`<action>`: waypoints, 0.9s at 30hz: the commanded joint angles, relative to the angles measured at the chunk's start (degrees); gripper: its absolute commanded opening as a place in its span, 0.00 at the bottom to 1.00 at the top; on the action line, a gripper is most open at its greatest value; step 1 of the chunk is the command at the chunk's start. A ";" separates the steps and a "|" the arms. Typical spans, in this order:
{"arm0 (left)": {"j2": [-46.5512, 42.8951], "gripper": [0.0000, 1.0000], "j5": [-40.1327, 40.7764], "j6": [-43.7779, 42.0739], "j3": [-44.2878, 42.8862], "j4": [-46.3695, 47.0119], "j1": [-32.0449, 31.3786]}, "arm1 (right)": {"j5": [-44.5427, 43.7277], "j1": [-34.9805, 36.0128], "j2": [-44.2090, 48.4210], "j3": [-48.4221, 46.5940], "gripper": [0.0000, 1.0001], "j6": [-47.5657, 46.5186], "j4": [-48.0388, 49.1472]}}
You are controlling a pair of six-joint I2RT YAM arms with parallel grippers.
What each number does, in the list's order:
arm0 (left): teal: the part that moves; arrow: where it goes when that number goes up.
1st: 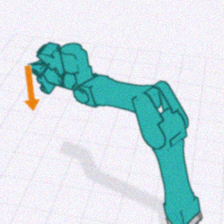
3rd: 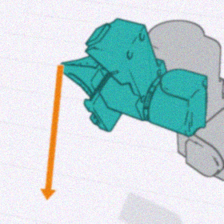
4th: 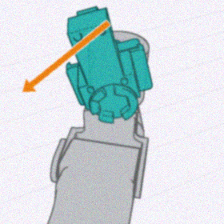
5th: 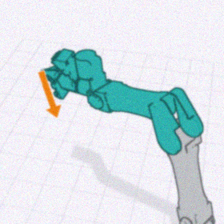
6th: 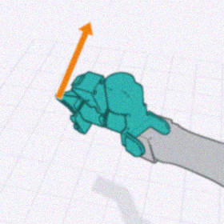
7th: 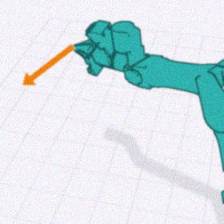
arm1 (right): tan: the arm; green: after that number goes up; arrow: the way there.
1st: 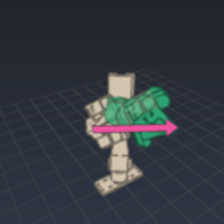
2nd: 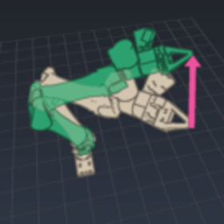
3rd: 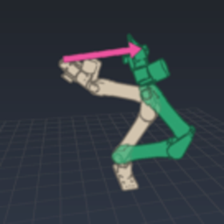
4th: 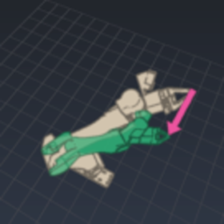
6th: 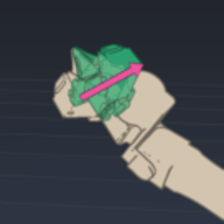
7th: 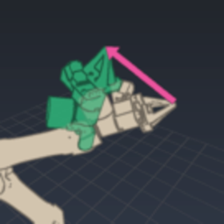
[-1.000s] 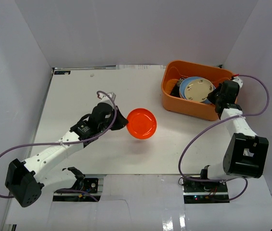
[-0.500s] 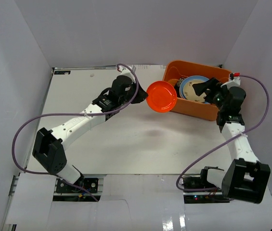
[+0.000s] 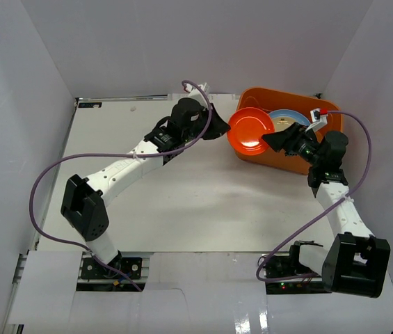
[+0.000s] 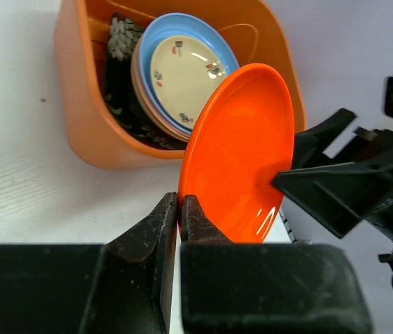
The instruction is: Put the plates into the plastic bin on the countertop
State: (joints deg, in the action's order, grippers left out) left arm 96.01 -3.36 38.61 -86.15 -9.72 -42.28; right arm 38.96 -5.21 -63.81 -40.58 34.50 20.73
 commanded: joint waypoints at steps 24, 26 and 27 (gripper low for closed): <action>-41.31 0.98 17.23 -17.78 34.72 -10.68 -1.14 | -33.24 -0.85 -16.07 -16.89 0.08 -5.32 -8.24; -46.60 0.98 20.56 -19.36 37.36 -10.76 -1.14 | -34.74 -1.55 -18.36 -18.39 0.08 -5.76 -8.86; -48.00 0.98 21.63 -20.06 39.46 -10.85 -1.14 | -35.70 -1.82 -18.80 -18.57 0.08 -5.76 -9.13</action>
State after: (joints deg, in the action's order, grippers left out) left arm 51.24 11.57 21.93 -50.37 -19.05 -43.24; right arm 10.04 -6.22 -81.45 -56.31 31.11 13.17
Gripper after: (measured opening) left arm 0.979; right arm 0.116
